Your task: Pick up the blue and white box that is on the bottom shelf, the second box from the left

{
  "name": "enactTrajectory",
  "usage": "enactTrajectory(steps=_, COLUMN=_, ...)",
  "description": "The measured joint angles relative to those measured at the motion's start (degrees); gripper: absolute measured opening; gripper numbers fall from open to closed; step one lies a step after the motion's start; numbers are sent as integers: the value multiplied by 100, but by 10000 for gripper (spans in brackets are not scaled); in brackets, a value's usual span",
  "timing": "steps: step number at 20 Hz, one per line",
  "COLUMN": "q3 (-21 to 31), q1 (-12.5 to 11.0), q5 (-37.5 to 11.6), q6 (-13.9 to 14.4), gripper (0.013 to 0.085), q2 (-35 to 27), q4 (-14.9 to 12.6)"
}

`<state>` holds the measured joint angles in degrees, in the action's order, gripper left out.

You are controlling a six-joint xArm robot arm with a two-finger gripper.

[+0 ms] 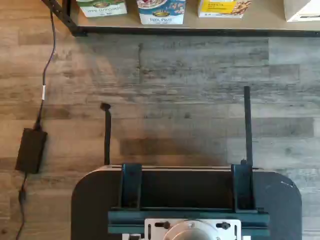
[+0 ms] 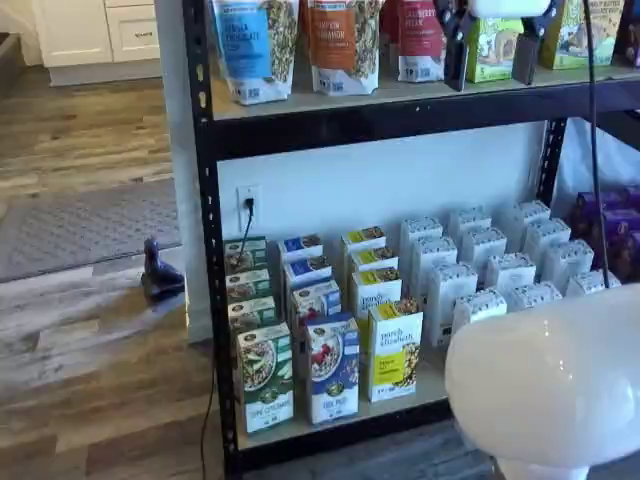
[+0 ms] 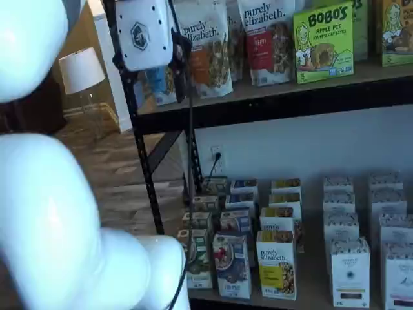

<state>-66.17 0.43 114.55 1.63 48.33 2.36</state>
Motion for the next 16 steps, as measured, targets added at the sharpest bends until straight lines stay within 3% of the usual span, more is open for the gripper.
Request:
enactTrajectory(steps=2, q3=262, q1=-233, q5=-464, q6=-146, gripper=850, q2=284, q4=249)
enactTrajectory(steps=5, q3=339, q1=-306, q5=-616, q6=-199, gripper=850, q2=355, q4=351)
enactTrajectory(steps=13, q3=504, q1=-348, q5=-728, q6=-256, gripper=850, q2=322, q4=335)
enactTrajectory(steps=16, q3=670, q1=-246, q5=-877, q6=-198, gripper=850, q2=307, q4=243)
